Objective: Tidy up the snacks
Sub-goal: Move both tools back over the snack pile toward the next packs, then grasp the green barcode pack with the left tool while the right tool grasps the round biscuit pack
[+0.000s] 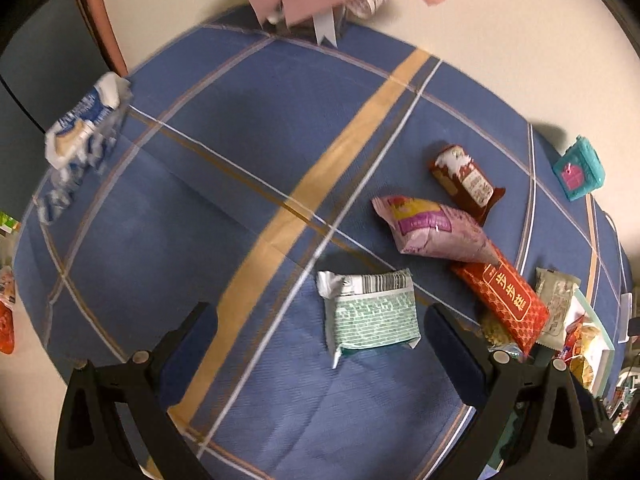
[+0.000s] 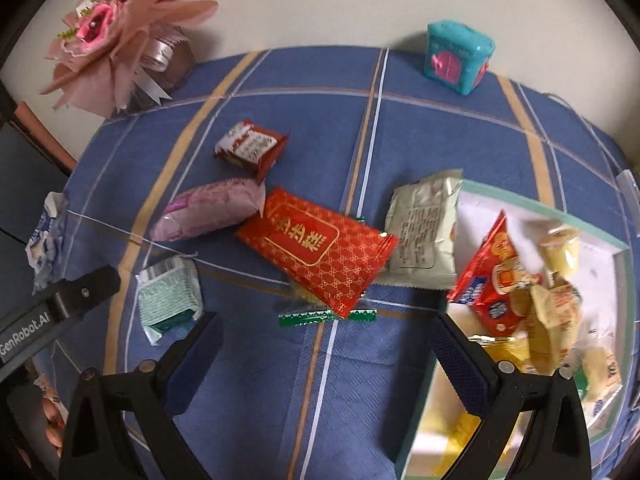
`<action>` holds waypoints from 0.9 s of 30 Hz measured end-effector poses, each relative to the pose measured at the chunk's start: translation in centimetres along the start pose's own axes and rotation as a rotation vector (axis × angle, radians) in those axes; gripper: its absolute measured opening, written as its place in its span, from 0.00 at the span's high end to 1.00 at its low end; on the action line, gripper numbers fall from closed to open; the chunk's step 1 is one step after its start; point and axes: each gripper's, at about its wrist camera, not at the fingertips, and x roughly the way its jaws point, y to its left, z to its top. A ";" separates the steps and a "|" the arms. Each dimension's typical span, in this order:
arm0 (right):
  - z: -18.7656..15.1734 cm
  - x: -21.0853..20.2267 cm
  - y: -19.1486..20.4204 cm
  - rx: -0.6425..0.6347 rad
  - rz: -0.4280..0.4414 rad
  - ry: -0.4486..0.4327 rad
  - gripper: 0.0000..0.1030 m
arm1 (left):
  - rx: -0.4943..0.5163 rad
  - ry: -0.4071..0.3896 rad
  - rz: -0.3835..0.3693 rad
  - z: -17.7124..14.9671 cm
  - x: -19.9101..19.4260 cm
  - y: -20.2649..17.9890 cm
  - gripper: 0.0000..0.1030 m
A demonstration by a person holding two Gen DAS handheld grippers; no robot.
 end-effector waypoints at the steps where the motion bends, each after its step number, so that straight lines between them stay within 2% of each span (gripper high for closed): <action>1: 0.0 0.5 -0.1 0.005 0.005 0.007 0.00 | -0.002 0.010 -0.005 0.0 0.5 -0.1 0.01; 7: -0.1 3.2 -0.1 0.029 0.012 0.047 0.00 | -0.029 0.076 -0.043 0.3 3.4 -0.4 0.01; 15: 0.6 5.1 0.6 0.019 -0.002 0.034 0.01 | -0.015 0.090 -0.057 0.9 4.7 -1.1 0.01; 20: 1.2 5.9 0.8 0.011 -0.016 0.016 0.07 | 0.009 0.098 -0.049 1.6 5.6 -1.8 0.01; 25: 1.4 6.0 0.5 0.016 -0.042 -0.007 0.26 | 0.024 0.104 -0.051 1.5 6.4 -2.8 0.03; 27: 1.4 5.7 0.1 0.019 -0.052 -0.019 0.43 | 0.032 0.097 -0.049 1.3 6.5 -3.4 0.16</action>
